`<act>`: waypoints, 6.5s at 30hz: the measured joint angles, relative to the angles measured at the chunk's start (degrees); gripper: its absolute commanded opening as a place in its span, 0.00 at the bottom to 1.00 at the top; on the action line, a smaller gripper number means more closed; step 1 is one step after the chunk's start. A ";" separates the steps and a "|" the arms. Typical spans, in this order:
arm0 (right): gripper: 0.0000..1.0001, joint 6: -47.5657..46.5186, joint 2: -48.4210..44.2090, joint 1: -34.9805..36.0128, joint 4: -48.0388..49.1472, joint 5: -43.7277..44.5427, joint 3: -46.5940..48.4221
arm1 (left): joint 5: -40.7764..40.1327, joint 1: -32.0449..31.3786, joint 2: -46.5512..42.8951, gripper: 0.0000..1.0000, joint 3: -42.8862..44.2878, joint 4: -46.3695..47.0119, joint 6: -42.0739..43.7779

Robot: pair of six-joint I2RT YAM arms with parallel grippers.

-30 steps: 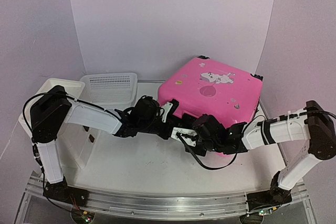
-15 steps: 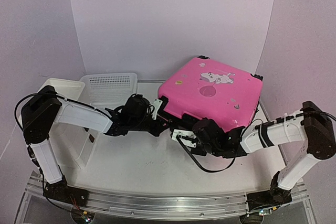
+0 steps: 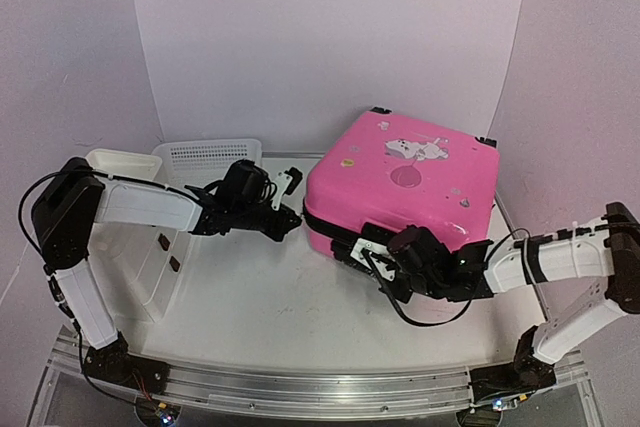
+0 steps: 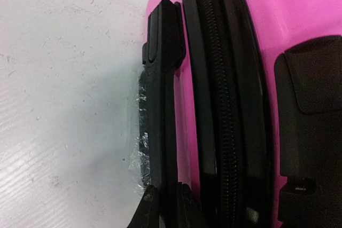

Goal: Open, take out, and arrange the luggage

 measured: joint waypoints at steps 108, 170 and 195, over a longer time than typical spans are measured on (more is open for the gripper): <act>0.98 47.12 -5.20 -6.16 -76.22 -10.67 41.20 | 0.61 -0.02 13.03 0.00 15.50 0.20 2.84; 0.98 25.88 -2.56 -9.09 -37.20 -7.32 30.47 | 3.34 8.24 16.68 0.00 23.28 -6.75 3.61; 0.98 47.04 -14.93 -27.08 -70.29 -17.42 27.78 | -13.16 -6.62 5.42 0.00 6.80 -1.99 -11.67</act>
